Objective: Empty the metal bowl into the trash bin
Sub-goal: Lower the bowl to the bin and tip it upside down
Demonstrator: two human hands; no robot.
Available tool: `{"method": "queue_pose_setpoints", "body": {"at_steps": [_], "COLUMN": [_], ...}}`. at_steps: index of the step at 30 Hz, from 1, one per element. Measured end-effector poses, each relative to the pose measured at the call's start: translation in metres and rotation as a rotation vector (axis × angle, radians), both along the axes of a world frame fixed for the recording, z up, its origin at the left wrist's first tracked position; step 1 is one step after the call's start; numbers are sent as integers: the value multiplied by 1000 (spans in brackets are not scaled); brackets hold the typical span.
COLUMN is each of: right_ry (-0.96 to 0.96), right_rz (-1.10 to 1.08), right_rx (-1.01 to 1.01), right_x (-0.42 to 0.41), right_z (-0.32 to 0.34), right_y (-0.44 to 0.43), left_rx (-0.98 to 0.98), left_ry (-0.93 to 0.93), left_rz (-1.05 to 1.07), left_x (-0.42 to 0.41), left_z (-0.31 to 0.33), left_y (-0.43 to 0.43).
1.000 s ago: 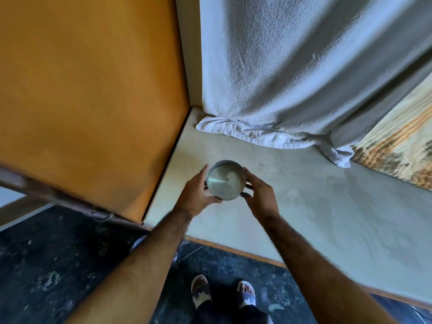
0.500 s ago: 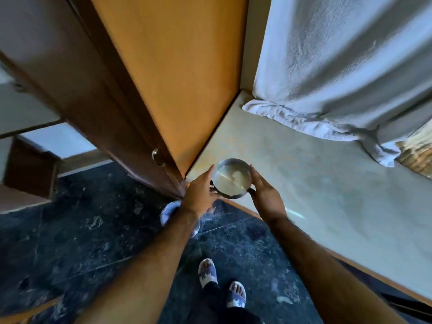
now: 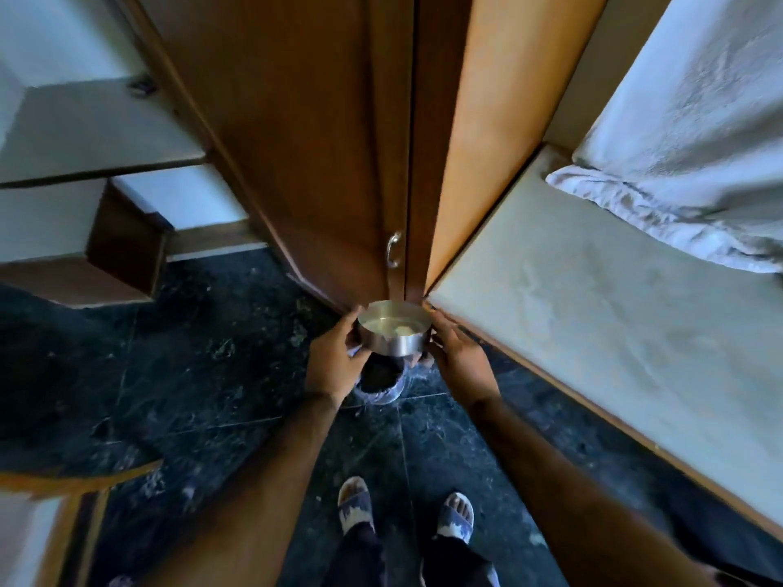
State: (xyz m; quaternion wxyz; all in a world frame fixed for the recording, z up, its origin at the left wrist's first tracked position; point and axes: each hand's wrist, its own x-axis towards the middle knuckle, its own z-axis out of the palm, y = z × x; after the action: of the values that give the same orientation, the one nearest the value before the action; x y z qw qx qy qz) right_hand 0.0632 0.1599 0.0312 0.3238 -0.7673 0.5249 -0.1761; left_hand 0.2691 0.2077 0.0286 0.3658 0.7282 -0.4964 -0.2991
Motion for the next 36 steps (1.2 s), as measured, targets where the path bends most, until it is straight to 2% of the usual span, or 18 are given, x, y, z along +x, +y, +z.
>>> {"method": "queue_pose_setpoints", "body": {"at_steps": [6, 10, 13, 15, 18, 24, 27, 29, 31, 36], "right_ry": [-137, -182, -197, -272, -344, -468, -465, -437, -445, -517], "right_rz": [-155, -178, -228, -291, -358, -588, -748, -815, -840, -862], "right_rx": [71, 107, 192, 301, 432, 622, 869, 933, 918, 903], "right_x": [63, 91, 97, 98, 98, 115, 121, 121, 124, 132], "right_z": [-37, -88, -130, -167, -231, -351, -410, -442, -453, -442], "right_y": [8, 3, -4, -11, -21, -36, -62, -76, -84, -87], "left_rx": [-19, 29, 60, 101, 180, 363, 578, 695, 693, 612], "left_ry": [107, 198, 273, 364, 443, 366, 431, 588, 672, 618], "left_rz": [30, 64, 61, 51, 67, 111, 125, 228, 313, 315], "left_x": [64, 95, 105, 108, 111, 107, 98, 94, 94, 103], "left_z": [-29, -82, -126, -161, -215, -343, -394, -410, -421, -414], "left_y": [-2, -9, -20, -32, -48, -73, -93, -102, -109, -108]}}
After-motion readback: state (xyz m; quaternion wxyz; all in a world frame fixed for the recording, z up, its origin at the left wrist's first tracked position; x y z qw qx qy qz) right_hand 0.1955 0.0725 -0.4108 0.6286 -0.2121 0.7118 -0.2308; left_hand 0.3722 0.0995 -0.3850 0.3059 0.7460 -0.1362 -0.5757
